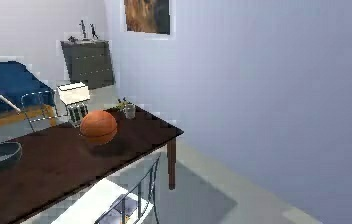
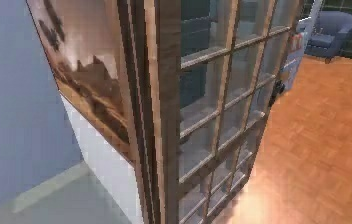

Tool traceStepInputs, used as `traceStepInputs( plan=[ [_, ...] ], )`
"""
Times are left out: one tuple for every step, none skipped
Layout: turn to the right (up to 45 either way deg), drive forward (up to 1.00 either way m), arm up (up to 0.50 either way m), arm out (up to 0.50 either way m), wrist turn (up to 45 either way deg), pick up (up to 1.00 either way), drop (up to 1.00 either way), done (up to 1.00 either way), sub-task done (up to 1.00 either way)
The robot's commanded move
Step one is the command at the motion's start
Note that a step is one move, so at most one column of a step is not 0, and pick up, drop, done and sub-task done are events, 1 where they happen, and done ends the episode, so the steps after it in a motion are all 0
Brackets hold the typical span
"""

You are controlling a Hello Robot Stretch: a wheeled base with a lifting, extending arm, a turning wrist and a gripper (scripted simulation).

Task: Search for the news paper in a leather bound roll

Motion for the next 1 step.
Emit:
traceStepInputs(
  plan=[
    [30.0,0.0,0.0,0.0,0.0,0.0,0.0,0.0,0.0]
  ],
)
